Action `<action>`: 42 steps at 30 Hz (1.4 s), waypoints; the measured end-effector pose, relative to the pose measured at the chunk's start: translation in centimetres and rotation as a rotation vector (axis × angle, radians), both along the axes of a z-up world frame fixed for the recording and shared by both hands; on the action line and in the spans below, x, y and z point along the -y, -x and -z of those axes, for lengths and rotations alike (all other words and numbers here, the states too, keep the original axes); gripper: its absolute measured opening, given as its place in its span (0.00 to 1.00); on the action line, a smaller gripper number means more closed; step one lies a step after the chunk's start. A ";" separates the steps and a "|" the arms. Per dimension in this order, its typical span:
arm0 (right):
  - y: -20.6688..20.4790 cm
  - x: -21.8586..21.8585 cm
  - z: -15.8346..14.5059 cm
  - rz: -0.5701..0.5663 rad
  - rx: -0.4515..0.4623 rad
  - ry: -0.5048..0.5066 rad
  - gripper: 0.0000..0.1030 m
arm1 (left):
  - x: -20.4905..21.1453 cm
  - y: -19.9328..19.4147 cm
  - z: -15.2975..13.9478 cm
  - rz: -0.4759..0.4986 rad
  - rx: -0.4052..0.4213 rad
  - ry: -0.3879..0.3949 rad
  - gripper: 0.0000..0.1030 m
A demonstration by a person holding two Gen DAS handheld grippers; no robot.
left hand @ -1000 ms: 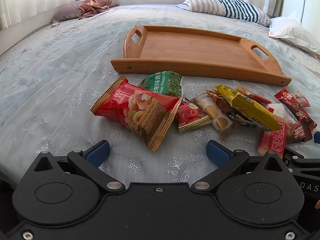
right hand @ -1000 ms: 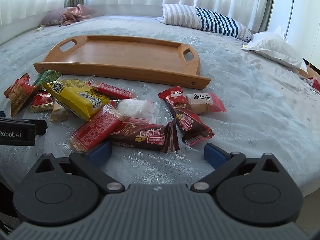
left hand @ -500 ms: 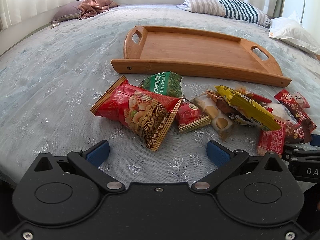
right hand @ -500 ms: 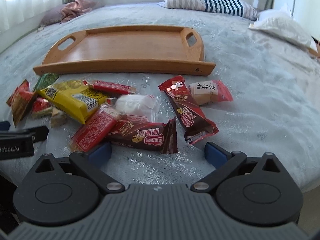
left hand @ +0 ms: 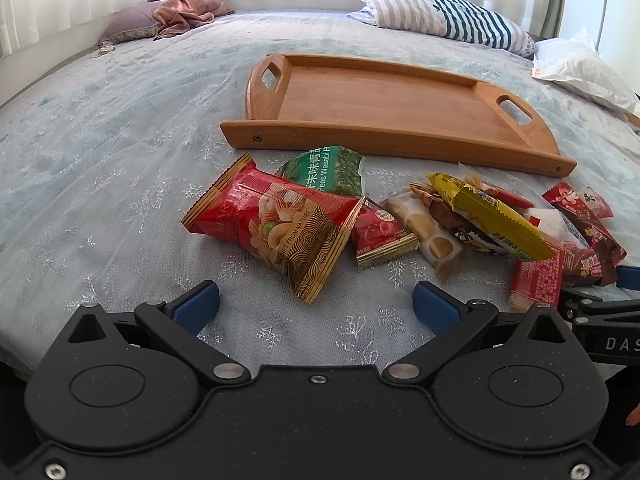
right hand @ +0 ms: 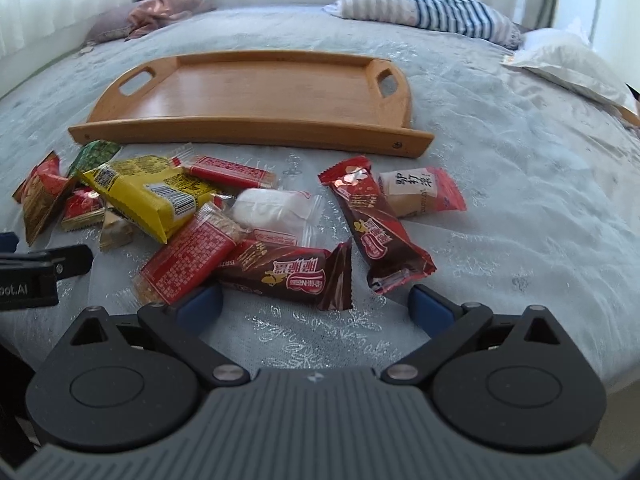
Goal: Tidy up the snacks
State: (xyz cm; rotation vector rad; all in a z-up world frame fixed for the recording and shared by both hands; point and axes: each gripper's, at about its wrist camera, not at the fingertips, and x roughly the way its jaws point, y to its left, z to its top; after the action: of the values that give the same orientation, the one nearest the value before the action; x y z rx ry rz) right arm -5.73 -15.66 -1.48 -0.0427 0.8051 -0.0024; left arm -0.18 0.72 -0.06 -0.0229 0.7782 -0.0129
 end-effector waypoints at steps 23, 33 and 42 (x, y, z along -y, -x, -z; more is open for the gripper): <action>1.5 0.7 -0.1 0.004 0.097 -0.052 1.00 | -0.1 1.2 -0.7 -0.022 0.048 0.041 0.93; 3.4 -0.8 -2.0 -0.043 0.272 0.053 0.97 | -1.6 1.1 -3.3 -0.037 0.245 -0.040 0.98; 3.2 -0.9 -1.6 0.006 0.276 0.094 0.79 | -3.3 -1.6 -1.8 -0.023 0.186 0.024 1.00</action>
State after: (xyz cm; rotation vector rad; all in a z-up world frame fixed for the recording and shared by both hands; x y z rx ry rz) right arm -8.90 -14.77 0.10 -0.1258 0.5285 -0.0509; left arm 1.38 4.00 1.74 -0.0529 0.5918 -0.0022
